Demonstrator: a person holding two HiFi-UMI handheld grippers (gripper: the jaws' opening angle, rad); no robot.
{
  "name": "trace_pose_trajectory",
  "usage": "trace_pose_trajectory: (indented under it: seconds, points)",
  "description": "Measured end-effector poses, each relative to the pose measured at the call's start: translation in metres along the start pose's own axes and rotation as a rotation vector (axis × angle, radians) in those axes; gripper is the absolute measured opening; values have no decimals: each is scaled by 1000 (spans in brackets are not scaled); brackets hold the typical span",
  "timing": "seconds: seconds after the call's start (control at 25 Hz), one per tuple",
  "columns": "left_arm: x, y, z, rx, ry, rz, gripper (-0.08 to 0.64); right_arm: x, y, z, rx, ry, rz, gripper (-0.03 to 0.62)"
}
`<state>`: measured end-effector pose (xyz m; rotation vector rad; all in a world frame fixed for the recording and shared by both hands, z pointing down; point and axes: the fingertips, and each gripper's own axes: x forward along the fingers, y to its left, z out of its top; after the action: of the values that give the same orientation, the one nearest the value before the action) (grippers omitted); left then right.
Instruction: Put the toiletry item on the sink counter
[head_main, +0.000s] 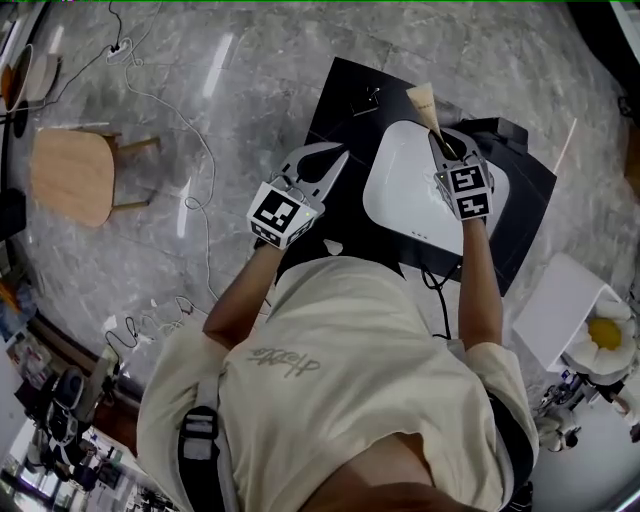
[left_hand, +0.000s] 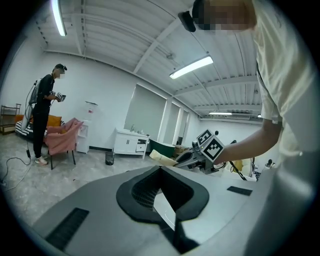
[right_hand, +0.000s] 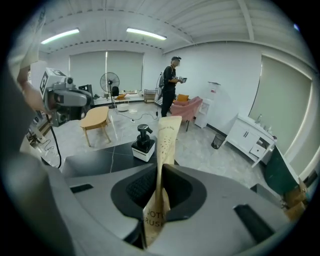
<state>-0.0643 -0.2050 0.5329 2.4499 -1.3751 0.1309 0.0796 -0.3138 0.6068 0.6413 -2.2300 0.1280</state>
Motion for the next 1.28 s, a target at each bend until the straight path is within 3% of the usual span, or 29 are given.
trace_pose_trajectory:
  seconds: [0.64,1.28]
  points:
    - [1,31,-24,-83,21,54,3,76,-13,11,-267,136,39,31]
    - [6,55,-54,-163,42,72,3,143,-16,-26,-327,298,121,32]
